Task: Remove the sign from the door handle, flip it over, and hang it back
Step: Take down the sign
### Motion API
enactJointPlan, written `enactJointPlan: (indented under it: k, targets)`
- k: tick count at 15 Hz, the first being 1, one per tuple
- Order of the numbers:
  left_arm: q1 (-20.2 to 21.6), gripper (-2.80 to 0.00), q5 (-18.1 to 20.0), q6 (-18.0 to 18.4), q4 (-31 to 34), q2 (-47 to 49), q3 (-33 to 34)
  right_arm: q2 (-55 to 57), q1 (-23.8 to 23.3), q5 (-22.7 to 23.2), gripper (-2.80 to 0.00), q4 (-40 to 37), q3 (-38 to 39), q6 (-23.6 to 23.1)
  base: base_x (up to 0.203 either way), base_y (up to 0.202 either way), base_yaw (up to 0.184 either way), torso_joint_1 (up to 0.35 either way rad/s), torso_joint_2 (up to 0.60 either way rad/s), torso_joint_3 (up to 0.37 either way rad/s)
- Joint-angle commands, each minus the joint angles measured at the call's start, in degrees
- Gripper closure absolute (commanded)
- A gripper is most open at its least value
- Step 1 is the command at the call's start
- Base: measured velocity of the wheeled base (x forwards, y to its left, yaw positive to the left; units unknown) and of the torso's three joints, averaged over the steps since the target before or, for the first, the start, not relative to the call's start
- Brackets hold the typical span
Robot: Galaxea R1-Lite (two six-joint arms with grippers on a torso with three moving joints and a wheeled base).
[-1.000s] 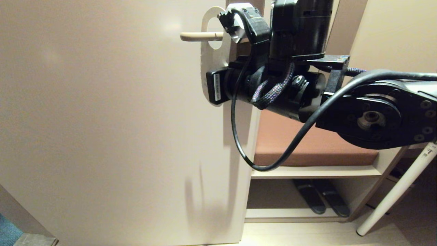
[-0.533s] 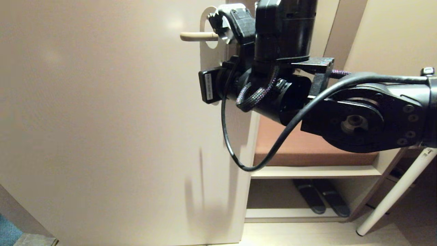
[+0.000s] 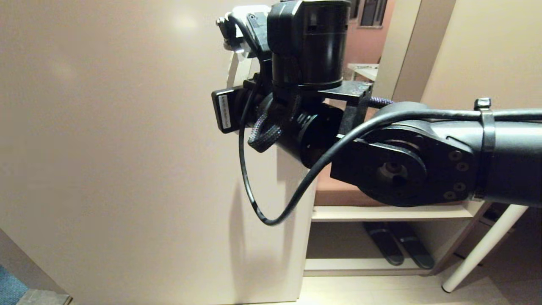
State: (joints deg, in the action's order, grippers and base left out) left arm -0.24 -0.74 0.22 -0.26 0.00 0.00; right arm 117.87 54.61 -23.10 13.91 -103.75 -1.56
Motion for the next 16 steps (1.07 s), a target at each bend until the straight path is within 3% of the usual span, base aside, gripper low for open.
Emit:
enactJointPlan:
  k: [1,10,16]
  targets:
    - [0.0,0.00,0.0,0.0,0.0,0.1,0.0,1.8,0.4,-0.2,0.00,1.6,-0.6,-0.1,0.000,0.000,0.000,0.000,0.00,0.000]
    - [0.1,0.00,0.0,0.0,0.0,0.1,0.0,1.3,2.8,-0.2,0.00,3.8,0.8,-0.5,0.000,0.000,0.000,0.000,0.00,0.000]
    - [0.0,0.00,0.0,0.0,0.0,0.1,0.0,-5.1,2.3,2.2,0.00,1.8,7.4,-3.0,0.000,0.000,0.000,0.000,0.00,0.000]
